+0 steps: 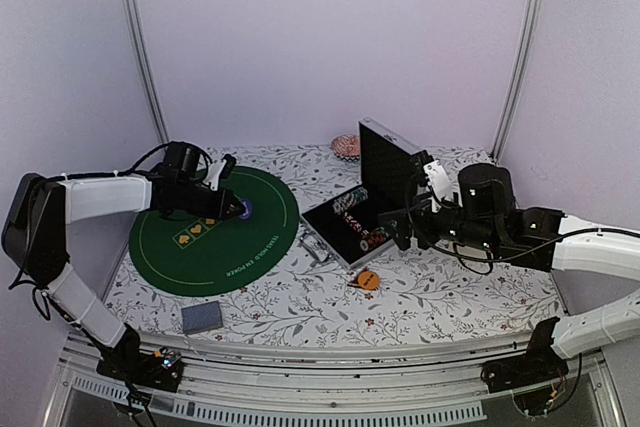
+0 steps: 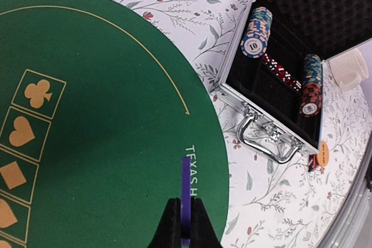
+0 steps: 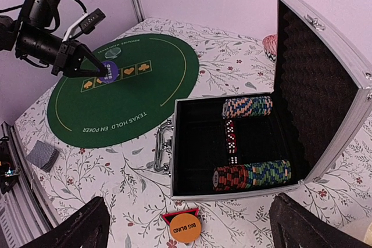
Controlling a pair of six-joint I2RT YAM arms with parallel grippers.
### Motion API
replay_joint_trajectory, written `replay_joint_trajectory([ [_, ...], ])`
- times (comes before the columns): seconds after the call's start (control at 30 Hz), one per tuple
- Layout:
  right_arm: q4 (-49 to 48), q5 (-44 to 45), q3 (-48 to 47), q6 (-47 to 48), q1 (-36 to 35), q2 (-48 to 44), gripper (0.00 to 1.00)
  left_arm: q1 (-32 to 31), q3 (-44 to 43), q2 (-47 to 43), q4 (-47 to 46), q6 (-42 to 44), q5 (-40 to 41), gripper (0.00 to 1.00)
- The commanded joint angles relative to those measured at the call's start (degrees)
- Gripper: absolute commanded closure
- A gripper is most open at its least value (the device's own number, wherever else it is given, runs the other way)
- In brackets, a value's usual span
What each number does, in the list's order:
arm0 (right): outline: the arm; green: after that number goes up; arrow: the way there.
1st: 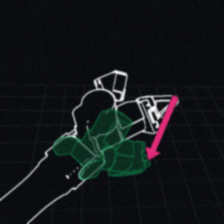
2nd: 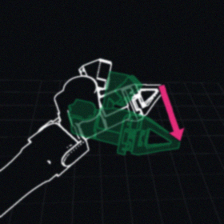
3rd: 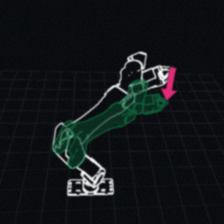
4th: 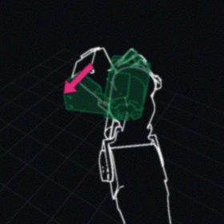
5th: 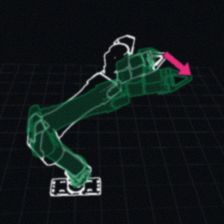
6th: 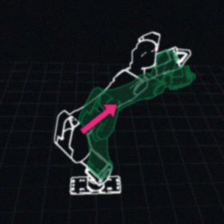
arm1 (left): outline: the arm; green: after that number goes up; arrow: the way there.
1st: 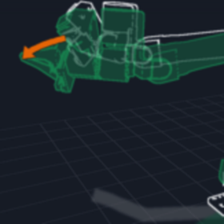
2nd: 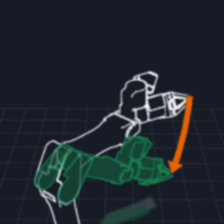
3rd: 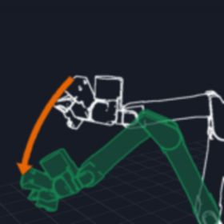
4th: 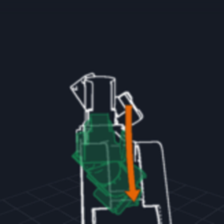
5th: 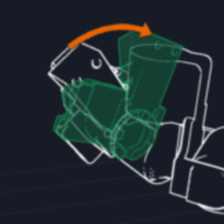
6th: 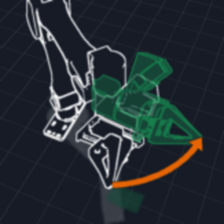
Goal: Distribute texas hold em gaming equipment
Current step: Pick up the big blind button from the center of the board.
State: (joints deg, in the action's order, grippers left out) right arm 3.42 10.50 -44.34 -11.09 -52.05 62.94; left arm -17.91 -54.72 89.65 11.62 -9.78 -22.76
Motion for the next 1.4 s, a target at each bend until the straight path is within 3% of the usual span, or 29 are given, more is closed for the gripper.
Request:
replay_joint_trajectory([
  [0.0,7.2,3.4,-5.7,-2.8,0.3,4.8,0.03,1.2,-1.5,0.4,1.0,-1.3,1.3,1.00],
  [0.27,25.4,3.4,-18.8,-11.1,-0.6,24.7,0.13,3.2,-1.6,-0.1,1.7,-2.8,3.3,1.00],
  [0.6,26.7,-3.9,-22.5,-10.9,-1.2,37.5,0.08,3.3,-1.7,-1.1,1.9,-2.7,3.7,1.00],
  [0.97,25.3,-8.5,-24.5,-9.7,-1.2,43.6,0.20,3.2,-1.9,-1.6,2.1,-2.6,3.7,1.00],
  [1.37,30.5,-4.6,-28.9,-9.9,-3.0,47.7,0.28,3.3,-2.1,-1.6,2.0,-2.6,3.1,1.00],
])
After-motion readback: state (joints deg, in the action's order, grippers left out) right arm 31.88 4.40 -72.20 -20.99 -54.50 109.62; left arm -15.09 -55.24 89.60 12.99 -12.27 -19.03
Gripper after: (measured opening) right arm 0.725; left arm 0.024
